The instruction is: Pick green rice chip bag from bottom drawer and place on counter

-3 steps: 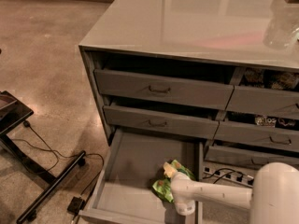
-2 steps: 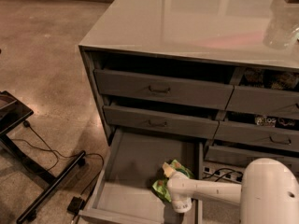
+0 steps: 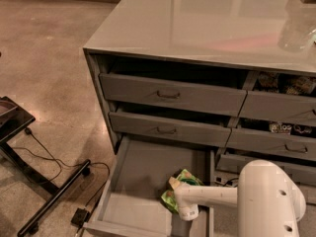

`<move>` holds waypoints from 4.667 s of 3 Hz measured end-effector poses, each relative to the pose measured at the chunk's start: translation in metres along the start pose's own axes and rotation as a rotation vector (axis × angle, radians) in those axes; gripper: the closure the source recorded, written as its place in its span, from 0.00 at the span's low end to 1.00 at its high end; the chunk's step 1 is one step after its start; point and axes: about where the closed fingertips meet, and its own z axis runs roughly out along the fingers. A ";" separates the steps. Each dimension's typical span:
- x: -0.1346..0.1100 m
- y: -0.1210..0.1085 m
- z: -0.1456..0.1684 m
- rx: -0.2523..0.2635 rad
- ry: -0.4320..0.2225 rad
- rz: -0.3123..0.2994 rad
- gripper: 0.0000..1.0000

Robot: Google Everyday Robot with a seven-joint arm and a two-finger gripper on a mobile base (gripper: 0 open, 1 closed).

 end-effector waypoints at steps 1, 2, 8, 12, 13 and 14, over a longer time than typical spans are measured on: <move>0.000 0.000 0.000 0.000 0.000 0.000 0.00; 0.012 -0.004 0.028 0.060 0.034 -0.043 0.00; 0.027 -0.026 0.063 0.184 0.084 -0.082 0.88; -0.013 0.003 -0.110 -0.297 0.039 -0.078 1.00; -0.007 -0.004 -0.121 -0.351 0.032 -0.117 1.00; -0.008 -0.002 -0.120 -0.351 0.031 -0.119 1.00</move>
Offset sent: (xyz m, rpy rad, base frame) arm 0.0174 -0.0053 -0.0956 -0.1602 0.2111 0.0294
